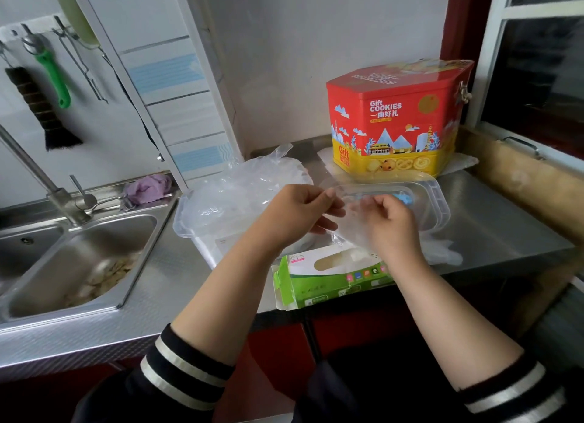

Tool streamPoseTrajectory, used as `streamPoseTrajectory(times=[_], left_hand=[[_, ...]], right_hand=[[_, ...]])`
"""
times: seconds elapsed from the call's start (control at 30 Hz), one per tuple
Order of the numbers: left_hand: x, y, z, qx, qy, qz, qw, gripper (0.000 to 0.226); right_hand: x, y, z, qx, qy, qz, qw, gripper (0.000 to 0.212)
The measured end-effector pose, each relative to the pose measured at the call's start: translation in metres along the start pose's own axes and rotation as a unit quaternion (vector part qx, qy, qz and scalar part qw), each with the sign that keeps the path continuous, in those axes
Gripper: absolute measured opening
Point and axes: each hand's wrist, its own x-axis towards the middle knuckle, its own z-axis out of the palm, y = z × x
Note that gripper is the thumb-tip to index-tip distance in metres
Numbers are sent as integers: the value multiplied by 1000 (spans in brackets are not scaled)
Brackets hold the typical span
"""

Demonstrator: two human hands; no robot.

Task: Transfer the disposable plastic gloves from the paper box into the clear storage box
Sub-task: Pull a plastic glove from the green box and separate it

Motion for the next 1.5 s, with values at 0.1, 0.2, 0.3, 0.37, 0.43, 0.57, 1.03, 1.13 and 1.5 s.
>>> streamPoseTrajectory(times=[0.1, 0.2, 0.3, 0.37, 0.43, 0.57, 1.03, 1.13, 1.5], left_hand=[[2, -2, 5, -14, -10, 2, 1000, 25], [4, -8, 11, -39, -31, -26, 998, 27], [6, -11, 12, -98, -68, -74, 990, 47], [10, -8, 12, -161, -91, -118, 976, 71], [17, -4, 12, -205, -96, -153, 962, 87], [26, 2, 14, -193, -67, -154, 967, 70], [34, -4, 32, 83, 126, 60, 987, 15], [36, 1, 28, 106, 137, 111, 979, 23], [46, 19, -42, 47, 240, 166, 955, 48]], right_hand=[[-1, -8, -5, 32, 15, -20, 999, 21], [-3, -12, -7, 36, 40, -42, 998, 25], [-9, -18, -8, 56, 59, -79, 994, 25], [-15, -19, -9, 74, 38, -115, 990, 23], [-21, -15, -10, 51, 17, -155, 986, 20], [-28, 0, -8, -8, 8, -264, 964, 28], [-30, 22, -11, -114, -58, -312, 941, 48], [-25, 19, -14, -153, -42, -258, 953, 63], [-25, 9, -14, -246, -72, -239, 937, 73]])
